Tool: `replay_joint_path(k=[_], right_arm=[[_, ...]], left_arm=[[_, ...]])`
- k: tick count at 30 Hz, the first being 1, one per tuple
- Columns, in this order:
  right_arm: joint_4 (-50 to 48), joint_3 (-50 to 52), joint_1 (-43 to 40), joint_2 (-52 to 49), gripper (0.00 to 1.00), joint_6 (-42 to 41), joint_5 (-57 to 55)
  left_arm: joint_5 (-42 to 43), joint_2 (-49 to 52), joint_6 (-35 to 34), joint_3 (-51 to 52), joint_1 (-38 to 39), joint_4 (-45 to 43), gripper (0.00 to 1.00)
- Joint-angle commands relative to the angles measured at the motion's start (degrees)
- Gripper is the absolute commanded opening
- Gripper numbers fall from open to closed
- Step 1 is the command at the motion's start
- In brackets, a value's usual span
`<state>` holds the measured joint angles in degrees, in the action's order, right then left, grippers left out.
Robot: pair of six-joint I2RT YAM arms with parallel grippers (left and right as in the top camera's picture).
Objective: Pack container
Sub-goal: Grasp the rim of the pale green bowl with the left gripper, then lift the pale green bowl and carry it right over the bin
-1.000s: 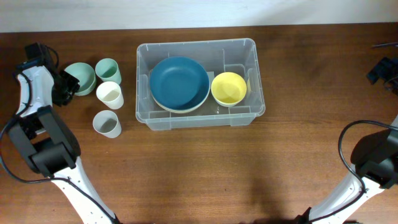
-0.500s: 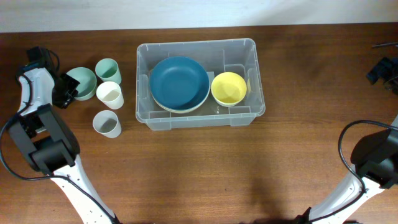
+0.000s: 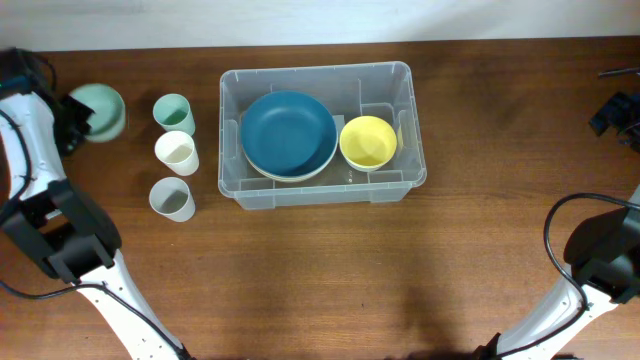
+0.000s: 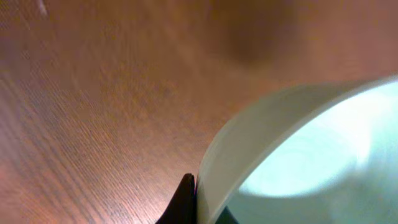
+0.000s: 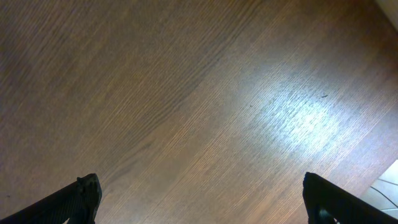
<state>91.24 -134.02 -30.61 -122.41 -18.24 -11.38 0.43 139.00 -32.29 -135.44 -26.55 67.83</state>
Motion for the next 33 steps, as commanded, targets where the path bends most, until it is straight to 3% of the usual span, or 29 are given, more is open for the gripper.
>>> replay_joint_path(k=[1,12,22,28,33], right_arm=[[0.0,0.0,0.2,0.2,0.99,-0.7,-0.9],[0.0,0.0,0.2,0.2,0.99,-0.7,-0.9],[0.0,0.0,0.2,0.2,0.99,-0.7,-0.9],[0.0,0.0,0.2,0.2,0.99,-0.7,-0.9],[0.0,0.0,0.2,0.2,0.99,-0.7,-0.9]], left_arm=[[-0.3,0.1,1.3,-8.2,-0.1,3.1,0.01],[10.2,0.1,8.4,-29.5,7.6,16.3,0.01],[21.0,0.1,16.2,-34.0,25.4,17.1,0.01],[20.6,0.1,19.2,-34.0,37.4,16.9,0.01],[15.1,0.1,19.2,-33.9,45.5,16.9,0.01]])
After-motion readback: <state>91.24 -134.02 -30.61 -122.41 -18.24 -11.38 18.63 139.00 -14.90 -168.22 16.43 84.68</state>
